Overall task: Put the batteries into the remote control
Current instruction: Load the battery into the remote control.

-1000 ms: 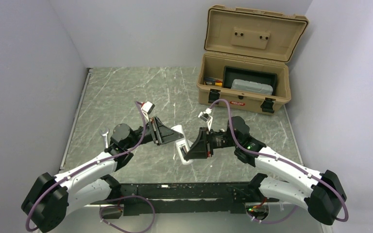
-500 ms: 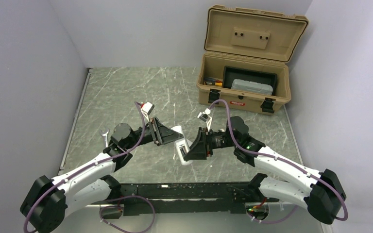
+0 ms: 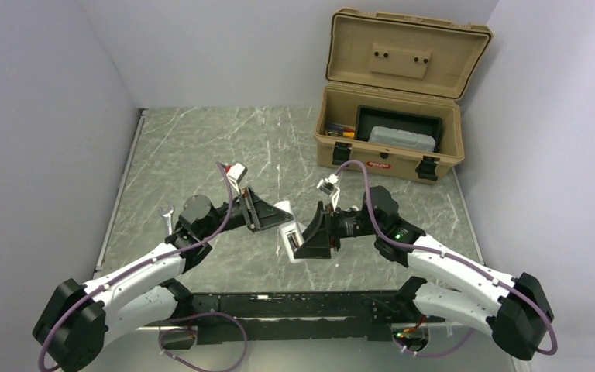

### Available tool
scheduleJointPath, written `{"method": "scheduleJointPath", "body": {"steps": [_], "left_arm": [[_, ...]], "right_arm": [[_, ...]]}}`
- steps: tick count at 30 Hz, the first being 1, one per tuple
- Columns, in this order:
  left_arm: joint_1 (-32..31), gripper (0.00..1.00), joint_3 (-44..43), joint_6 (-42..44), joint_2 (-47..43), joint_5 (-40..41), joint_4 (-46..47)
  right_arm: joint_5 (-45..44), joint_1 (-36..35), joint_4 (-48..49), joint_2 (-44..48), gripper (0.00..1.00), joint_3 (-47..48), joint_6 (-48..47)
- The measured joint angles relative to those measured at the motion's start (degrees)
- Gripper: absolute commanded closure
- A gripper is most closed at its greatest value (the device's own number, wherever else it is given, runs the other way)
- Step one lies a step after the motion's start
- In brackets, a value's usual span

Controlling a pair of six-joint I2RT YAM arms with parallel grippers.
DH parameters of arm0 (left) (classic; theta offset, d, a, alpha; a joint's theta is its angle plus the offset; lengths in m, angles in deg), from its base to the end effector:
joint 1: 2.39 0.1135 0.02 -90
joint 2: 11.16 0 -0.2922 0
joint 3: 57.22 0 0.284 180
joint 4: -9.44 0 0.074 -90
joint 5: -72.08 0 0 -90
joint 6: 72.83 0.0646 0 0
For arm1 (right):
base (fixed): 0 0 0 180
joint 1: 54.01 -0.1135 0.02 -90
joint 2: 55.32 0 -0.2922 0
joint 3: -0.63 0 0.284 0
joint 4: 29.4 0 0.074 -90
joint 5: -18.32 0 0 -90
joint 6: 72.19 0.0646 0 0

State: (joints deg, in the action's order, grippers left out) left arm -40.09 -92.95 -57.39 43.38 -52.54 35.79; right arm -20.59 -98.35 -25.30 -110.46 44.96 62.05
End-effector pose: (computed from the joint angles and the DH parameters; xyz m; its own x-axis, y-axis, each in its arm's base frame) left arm 0.1717 -0.1791 0.2766 -0.8870 -0.3170 -0.3358 0.3527 0.0043 -0.9357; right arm 0.1406 0.2077 0.2866 -0.7517 -0.1219 -0.6481 -0.6522 -0.0082 0.7580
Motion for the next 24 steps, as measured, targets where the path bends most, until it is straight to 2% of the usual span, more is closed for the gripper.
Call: {"method": "scheduleJointPath", "body": {"steps": [6,12,19,21,24], "left_arm": [[0.00,1.00,0.00,0.24,0.04,0.02,-0.37],[0.00,1.00,0.00,1.66,-0.09,1.42,-2.71],[0.00,1.00,-3.98,7.74,-1.44,9.44,-19.74],[0.00,1.00,-6.19,9.22,-1.53,12.79,-24.85],[0.00,1.00,-8.76,10.54,-1.53,17.09,-30.64]], "right_arm": [[-5.60,0.00,-8.28,2.99,0.22,1.29,-5.95],[-17.59,0.00,-22.10,6.62,0.21,6.56,-13.81],[-30.69,-0.66,-34.07,8.00,0.28,16.09,-18.27],[-34.27,-3.04,-35.85,6.51,0.28,19.28,-18.86],[-41.79,-11.17,-38.66,2.54,0.31,23.58,-19.89]]}}
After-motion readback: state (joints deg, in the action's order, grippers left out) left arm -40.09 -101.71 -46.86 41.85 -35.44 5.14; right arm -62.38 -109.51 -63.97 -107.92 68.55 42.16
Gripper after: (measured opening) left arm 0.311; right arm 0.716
